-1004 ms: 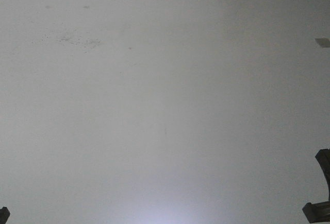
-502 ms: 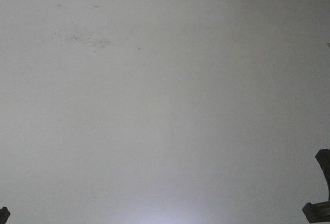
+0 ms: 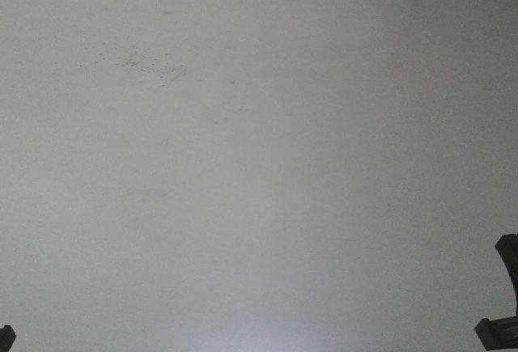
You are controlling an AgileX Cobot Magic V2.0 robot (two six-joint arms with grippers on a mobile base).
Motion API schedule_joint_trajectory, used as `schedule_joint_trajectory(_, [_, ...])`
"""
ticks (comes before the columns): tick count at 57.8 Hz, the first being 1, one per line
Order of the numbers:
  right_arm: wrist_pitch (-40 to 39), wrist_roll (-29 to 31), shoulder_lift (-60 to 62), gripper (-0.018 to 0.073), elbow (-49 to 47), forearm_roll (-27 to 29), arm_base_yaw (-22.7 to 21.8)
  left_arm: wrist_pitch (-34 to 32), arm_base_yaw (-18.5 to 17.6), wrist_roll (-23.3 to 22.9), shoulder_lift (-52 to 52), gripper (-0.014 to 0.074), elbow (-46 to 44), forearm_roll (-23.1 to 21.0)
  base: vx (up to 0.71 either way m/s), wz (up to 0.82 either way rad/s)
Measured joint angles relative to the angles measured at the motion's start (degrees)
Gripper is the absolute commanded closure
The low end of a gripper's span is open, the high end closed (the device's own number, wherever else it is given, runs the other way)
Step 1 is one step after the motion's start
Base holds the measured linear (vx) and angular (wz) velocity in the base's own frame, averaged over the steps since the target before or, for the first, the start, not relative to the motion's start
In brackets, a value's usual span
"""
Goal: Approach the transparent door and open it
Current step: 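Drive the base across the grey floor toward the glass sliding door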
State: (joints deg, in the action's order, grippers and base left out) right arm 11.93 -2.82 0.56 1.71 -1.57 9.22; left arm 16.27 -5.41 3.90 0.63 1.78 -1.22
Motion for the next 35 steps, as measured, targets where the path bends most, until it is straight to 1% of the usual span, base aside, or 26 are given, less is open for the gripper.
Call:
schedule_joint_trajectory(6, [0.00, 0.00, 0.00, 0.0564, 0.00, 0.00, 0.00, 0.00, 0.00, 0.00, 0.00, 0.0602, 0.00, 0.00, 0.22, 0.34])
schedule_joint_trajectory(13, [0.00, 0.00, 0.00, 0.0564, 0.00, 0.00, 0.00, 0.00, -0.07, 0.00, 0.00, 0.0602, 0.00, 0.00, 0.24, 0.52])
schedule_joint_trajectory(35, [0.00, 0.00, 0.00, 0.0564, 0.00, 0.00, 0.00, 0.00, -0.07, 0.00, 0.00, 0.0602, 0.00, 0.00, 0.31, 0.66])
